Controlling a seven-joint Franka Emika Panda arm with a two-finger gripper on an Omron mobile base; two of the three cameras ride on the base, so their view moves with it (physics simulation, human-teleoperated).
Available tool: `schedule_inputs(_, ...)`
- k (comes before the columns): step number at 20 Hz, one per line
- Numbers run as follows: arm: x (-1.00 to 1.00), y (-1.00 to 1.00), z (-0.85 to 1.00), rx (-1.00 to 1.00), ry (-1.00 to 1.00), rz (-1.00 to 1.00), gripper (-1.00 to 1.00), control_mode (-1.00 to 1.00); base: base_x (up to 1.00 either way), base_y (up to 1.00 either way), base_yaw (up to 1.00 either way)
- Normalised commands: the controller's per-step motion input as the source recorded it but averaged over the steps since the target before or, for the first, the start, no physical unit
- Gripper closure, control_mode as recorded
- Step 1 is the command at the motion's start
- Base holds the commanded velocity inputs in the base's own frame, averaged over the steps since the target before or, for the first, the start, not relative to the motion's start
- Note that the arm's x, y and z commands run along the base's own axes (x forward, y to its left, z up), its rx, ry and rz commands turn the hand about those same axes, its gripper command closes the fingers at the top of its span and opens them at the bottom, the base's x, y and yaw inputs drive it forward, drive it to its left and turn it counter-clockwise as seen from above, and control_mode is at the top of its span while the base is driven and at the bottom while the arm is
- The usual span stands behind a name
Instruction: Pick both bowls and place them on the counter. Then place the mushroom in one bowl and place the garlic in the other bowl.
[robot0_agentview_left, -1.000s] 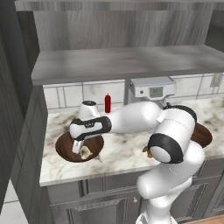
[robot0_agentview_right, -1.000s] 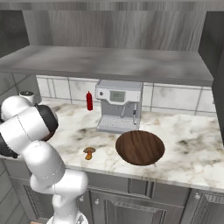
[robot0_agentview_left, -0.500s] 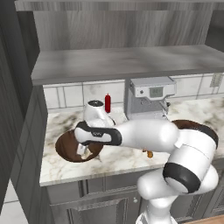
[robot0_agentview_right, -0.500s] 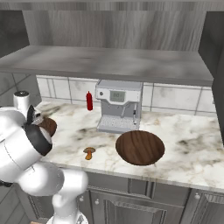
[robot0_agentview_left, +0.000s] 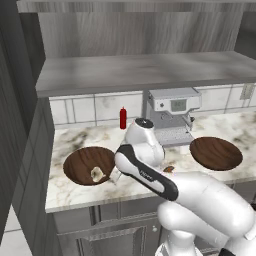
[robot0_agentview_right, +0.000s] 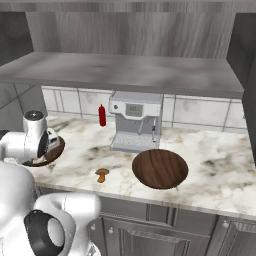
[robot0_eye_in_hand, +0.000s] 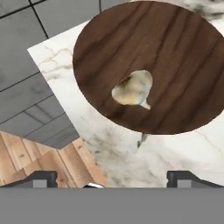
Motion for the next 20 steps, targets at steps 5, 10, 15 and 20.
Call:
schedule_inputs(5, -0.46, -0.69, 0.46, 0.06, -0.12, -0.21, -1.00, -1.00, 0.00, 0.00, 0.00)
schedule_inputs(10, -0.36, -0.69, 0.27, 0.11, -0.01, -0.32, -1.00, -1.00, 0.00, 0.00, 0.00)
schedule_inputs(15, -0.32, -0.66, 0.13, 0.14, 0.02, -0.43, -1.00, -1.00, 0.00, 0.00, 0.00)
schedule_inputs(20, -0.22, -0.60, 0.12, 0.12, 0.08, -0.44, -1.00, -1.00, 0.00, 0.00, 0.00)
